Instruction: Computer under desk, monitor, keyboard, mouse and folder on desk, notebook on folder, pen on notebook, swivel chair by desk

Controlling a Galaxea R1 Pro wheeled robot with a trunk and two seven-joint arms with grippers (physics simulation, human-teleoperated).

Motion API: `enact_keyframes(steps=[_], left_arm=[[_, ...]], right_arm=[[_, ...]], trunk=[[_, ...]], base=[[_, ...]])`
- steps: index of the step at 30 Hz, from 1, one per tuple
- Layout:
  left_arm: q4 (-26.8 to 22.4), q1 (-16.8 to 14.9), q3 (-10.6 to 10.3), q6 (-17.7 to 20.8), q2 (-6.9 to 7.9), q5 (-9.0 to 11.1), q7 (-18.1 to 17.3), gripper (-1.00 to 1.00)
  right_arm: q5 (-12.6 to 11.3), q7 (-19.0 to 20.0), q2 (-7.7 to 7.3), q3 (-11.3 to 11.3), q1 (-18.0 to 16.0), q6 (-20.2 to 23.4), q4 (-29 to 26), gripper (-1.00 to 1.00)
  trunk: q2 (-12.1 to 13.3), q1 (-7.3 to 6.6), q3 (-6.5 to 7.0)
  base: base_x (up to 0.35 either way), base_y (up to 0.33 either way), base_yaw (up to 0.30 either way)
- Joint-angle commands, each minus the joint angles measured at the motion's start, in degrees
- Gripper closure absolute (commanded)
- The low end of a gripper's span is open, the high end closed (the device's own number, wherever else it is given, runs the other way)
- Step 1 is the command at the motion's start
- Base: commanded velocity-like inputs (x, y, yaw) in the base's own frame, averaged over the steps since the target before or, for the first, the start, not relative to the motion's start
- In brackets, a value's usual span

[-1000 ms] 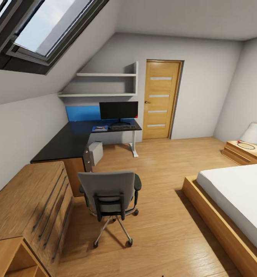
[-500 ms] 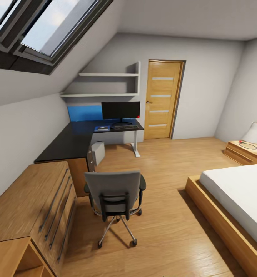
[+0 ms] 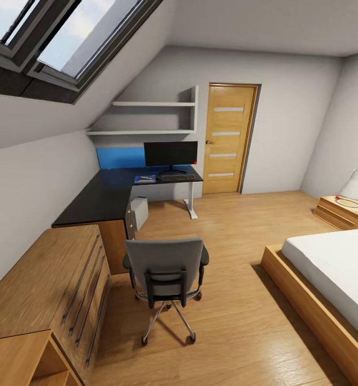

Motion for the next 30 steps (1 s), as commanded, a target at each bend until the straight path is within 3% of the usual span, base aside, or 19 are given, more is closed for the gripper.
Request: enact_keyframes(steps=[1, 30], left_arm=[[-0.06, 0.0, -0.15, -0.16, -0.01, 0.52, 0.27, -1.0], [-0.01, 0.01, -0.08, -0.08, -0.11, -0.09, 0.68, -1.0]], right_arm=[[-0.49, -0.29, -0.03, 0.49, -0.07, -0.22, 0.03, -1.0], [-0.25, -0.29, 0.76, 0.25, -0.07, -0.3, 1.46, -1.0]], trunk=[[-0.53, 0.26, -0.3], [-12.17, 6.63, -5.5]], base=[[0.0, 0.0, 0.0], [0.0, 0.0, 0.0]])
